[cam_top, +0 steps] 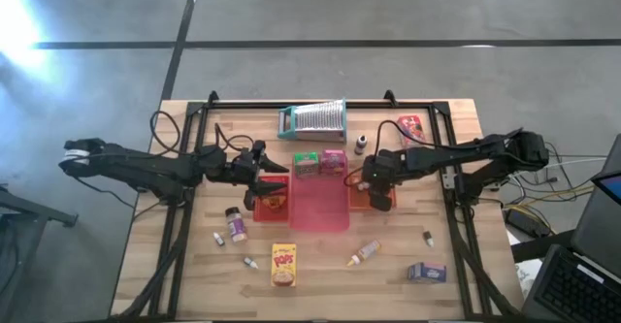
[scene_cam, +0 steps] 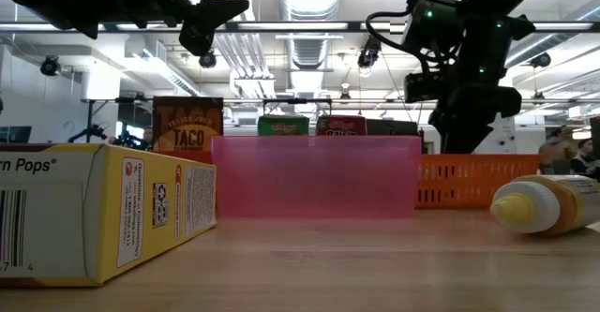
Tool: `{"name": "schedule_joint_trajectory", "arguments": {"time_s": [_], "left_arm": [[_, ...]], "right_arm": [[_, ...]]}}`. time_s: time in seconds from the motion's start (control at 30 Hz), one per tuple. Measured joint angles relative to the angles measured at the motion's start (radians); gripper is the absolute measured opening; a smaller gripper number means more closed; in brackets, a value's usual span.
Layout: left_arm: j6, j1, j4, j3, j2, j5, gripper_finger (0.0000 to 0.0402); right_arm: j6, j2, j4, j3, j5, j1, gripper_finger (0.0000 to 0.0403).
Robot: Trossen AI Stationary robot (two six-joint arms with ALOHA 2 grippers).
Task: Pick & Place Kitchen Items
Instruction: Put the small orange food coloring bottle into the orange bin
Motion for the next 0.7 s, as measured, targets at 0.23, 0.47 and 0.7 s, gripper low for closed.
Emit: {"name": "schedule_joint_trajectory", "arguments": {"time_s": [0.23,0.47,0.7], "left_arm": [[-0.002,0.0,0.0,0.0,0.0,0.0,0.0204],[-0.003,0.0,0.0,0.0,0.0,0.0,0.0204],[-0.003,0.0,0.0,0.0,0.0,0.0,0.0204]], "right_arm": [[0.0,0.0,0.002,-0.011,-0.005,0.0,0.0055],[0.003,0.0,0.023,-0.024,-0.005,0.0,0.0065],[0.005,0.0,0.022,-0.023,-0.008,0.0,0.0094]]}}
